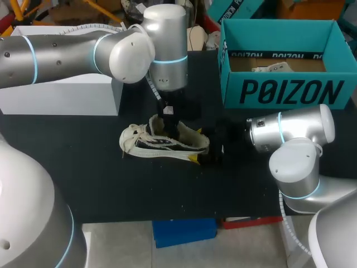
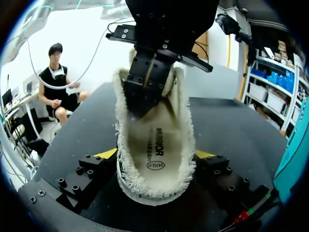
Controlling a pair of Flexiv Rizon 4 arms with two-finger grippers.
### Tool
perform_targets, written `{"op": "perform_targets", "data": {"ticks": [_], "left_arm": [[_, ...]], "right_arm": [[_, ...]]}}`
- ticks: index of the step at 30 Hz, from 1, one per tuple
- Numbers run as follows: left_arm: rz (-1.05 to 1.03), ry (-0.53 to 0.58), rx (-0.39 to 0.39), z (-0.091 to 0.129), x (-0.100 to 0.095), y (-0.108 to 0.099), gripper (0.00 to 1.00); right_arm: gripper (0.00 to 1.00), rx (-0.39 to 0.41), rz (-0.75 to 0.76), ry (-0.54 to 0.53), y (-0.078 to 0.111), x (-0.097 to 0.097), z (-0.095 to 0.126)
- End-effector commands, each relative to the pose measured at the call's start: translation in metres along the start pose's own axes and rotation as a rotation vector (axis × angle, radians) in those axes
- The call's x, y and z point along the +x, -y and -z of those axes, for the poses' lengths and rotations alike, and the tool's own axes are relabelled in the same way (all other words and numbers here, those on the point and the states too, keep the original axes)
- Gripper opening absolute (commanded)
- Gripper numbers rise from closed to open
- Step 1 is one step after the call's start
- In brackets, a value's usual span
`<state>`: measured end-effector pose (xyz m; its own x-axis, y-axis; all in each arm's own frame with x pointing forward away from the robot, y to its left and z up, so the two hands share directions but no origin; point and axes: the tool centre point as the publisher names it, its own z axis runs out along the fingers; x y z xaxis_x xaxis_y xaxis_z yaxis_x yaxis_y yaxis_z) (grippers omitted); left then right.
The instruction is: Take the shoe out of the shoebox, open the shoe tongue, remove and reinsert the insole, then place the shoe into the shoebox
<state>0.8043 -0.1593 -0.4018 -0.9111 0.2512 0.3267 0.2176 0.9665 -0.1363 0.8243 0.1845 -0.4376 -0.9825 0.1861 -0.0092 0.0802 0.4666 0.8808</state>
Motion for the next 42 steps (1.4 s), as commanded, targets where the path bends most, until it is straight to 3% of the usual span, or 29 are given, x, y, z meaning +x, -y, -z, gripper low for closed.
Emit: {"op": "perform_targets", "data": {"ticks": [1, 24, 25, 26, 27, 29, 33, 35, 42], "left_arm": [[-0.005, -0.016, 0.02, -0.008, -0.003, -0.003, 0.0], [0.009, -0.002, -0.003, -0.017, 0.002, -0.001, 0.0], [0.008, -0.001, -0.004, -0.018, 0.002, -0.001, 0.06], [0.008, 0.0, -0.005, -0.018, 0.002, 0.0, 0.29], [0.008, 0.0, -0.006, -0.019, 0.002, 0.0, 0.43], [0.009, 0.001, -0.007, -0.02, 0.002, 0.0, 0.63], [0.019, 0.014, -0.013, -0.022, 0.001, -0.002, 0.57], [0.032, 0.036, -0.033, -0.023, 0.0, -0.003, 0.49], [0.095, 0.159, -0.131, -0.027, -0.006, -0.009, 0.53]], "right_arm": [[0.0, 0.001, -0.001, 0.001, 0.002, 0.0, -0.001], [0.0, 0.001, -0.001, 0.001, 0.002, 0.0, -0.001], [0.0, 0.001, -0.001, 0.001, 0.002, 0.0, -0.001], [0.0, 0.001, -0.001, 0.001, 0.002, 0.0, -0.001], [0.0, 0.001, -0.001, 0.001, 0.002, 0.0, -0.001], [0.0, 0.001, -0.001, 0.001, 0.002, 0.0, -0.001], [0.0, 0.001, -0.001, 0.001, 0.002, 0.0, -0.001], [0.0, 0.001, -0.001, 0.001, 0.002, 0.0, -0.001], [0.0, 0.001, -0.001, 0.001, 0.002, 0.0, -0.001]]}}
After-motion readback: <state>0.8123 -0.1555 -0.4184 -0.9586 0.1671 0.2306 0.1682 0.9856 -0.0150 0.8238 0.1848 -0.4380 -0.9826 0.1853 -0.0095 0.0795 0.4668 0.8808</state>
